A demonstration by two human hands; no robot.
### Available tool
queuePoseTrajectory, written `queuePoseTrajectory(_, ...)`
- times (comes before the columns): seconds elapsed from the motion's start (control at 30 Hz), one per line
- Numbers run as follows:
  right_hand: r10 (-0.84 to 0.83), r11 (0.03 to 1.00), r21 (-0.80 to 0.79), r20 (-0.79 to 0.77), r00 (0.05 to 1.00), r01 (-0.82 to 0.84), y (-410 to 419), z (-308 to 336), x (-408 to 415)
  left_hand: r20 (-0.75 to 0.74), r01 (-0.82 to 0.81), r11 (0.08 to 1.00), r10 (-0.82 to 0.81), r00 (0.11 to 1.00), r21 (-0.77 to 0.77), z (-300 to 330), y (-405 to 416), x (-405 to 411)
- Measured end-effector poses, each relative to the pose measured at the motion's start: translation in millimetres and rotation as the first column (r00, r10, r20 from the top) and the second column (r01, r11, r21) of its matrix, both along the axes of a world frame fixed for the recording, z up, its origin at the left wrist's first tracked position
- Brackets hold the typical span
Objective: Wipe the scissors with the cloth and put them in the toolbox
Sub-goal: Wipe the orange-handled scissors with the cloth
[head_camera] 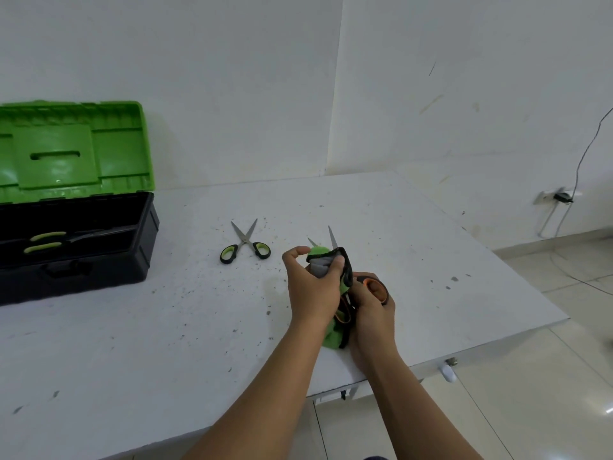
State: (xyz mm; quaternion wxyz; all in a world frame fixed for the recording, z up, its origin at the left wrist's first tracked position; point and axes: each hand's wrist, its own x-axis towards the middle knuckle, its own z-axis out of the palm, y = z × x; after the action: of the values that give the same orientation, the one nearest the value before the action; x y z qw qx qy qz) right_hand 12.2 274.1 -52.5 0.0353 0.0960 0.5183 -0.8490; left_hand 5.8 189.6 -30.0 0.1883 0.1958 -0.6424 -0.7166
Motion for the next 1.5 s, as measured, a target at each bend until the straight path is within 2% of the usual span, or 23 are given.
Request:
queuePoseTrajectory(0.1,-0.015,0.997,-0.074,0.031,0.999,0.017,1,1,-1,0.001,0.004,1.0,-0.004,1.0,0.012,5,-7,-4)
queuePoseTrajectory(0.3,-0.145,0.981,0.129,-0.029,0.989,0.148,-4,-6,-4,0.037,0.056,0.997,-0.054,0.998,-0.055,6,-16,-6)
queuePoseTrajectory(0.47,-0.267,0.953,0.156,0.022,0.963,0.261,-16,2,-4,0.054,0.035,0.995,-0.03,0.998,-0.092,6,-14,0)
queuePoseTrajectory(0.6,-0.173,0.976,0.13,-0.002,0.985,0.172,-17,-2,1,0.08,-0.012,1.0,0.01,0.997,0.019,10,-19,-2)
queuePoseTrajectory(0.7,-0.132,0.991,0.034,0.055,0.99,0.13,-11,-1,1,0.103,0.069,0.995,-0.062,0.993,-0.067,13,-10,4)
queuePoseTrajectory(0.8,-0.15,0.986,-0.062,0.085,0.985,0.155,-9,2,0,0.12,0.084,0.99,-0.071,0.99,-0.111,12,3,9)
queuePoseTrajectory(1.1,-0.266,0.964,0.005,0.02,0.964,0.266,-16,-2,4,0.128,-0.071,0.995,0.062,0.99,0.069,7,4,3)
queuePoseTrajectory(1.17,-0.278,0.961,0.001,0.013,0.961,0.278,-15,-5,2,0.133,-0.09,0.994,0.08,0.988,0.07,5,5,2)
queuePoseTrajectory(1.3,-0.246,0.968,0.04,-0.021,0.969,0.247,-14,-6,-2,0.182,-0.003,1.0,0.005,0.983,-0.013,-1,9,6)
queuePoseTrajectory(1.4,-0.237,0.969,0.07,-0.034,0.971,0.238,-16,-6,-1,0.18,-0.014,1.0,0.009,0.984,0.027,0,4,1)
queuePoseTrajectory(1.5,-0.253,0.961,0.104,-0.04,0.967,0.256,-20,-5,2,0.169,-0.101,0.989,0.081,0.982,0.111,1,4,-2)
